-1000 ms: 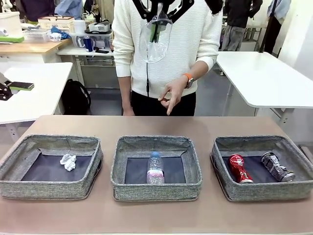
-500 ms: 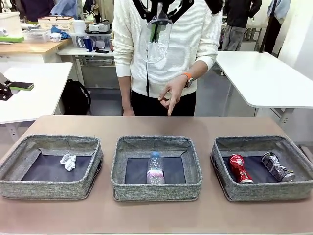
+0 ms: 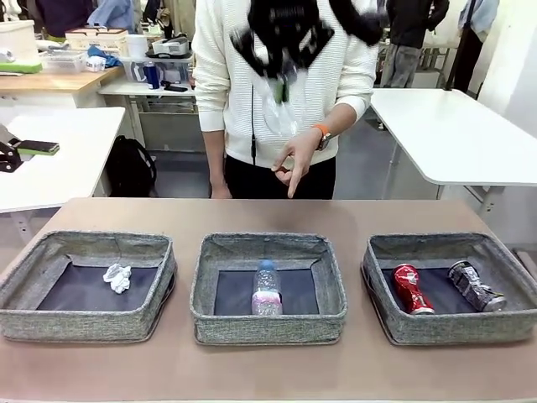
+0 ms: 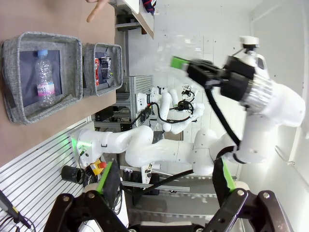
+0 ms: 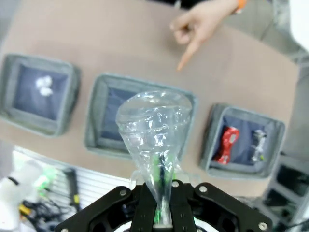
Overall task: Sort the waste into the appropriate baskets.
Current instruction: Place the picked waste into the Fabric basket indicated by the person.
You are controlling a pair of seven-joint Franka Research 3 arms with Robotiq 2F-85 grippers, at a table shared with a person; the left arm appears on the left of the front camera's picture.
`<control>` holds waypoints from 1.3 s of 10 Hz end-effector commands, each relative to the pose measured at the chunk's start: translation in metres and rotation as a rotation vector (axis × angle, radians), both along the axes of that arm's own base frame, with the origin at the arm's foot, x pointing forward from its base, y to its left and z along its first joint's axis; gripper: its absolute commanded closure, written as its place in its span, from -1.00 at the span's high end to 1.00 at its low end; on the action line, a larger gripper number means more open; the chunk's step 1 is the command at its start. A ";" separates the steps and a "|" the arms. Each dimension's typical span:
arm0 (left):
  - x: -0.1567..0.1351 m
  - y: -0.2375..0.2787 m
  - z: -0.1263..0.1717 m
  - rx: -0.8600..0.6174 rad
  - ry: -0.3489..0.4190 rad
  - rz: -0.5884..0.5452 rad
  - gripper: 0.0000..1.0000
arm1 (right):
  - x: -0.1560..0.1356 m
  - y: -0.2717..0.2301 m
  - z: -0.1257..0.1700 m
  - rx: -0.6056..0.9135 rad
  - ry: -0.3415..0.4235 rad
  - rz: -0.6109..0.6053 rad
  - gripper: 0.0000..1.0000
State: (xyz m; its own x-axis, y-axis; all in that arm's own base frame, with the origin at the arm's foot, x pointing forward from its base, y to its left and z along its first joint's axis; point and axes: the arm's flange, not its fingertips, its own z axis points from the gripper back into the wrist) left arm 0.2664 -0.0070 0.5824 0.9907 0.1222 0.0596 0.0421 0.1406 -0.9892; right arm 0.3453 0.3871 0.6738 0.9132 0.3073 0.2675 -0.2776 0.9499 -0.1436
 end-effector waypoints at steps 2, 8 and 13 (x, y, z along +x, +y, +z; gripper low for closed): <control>-0.001 0.000 0.002 -0.017 -0.020 -0.007 1.00 | 0.004 -0.001 -0.114 0.030 0.108 0.160 -0.96; -0.001 0.000 0.002 -0.017 -0.020 -0.007 1.00 | 0.021 -0.007 -0.196 0.092 0.231 0.113 -0.96; -0.001 0.000 0.002 -0.017 -0.020 -0.007 1.00 | 0.025 -0.010 -0.199 0.095 0.249 0.060 0.17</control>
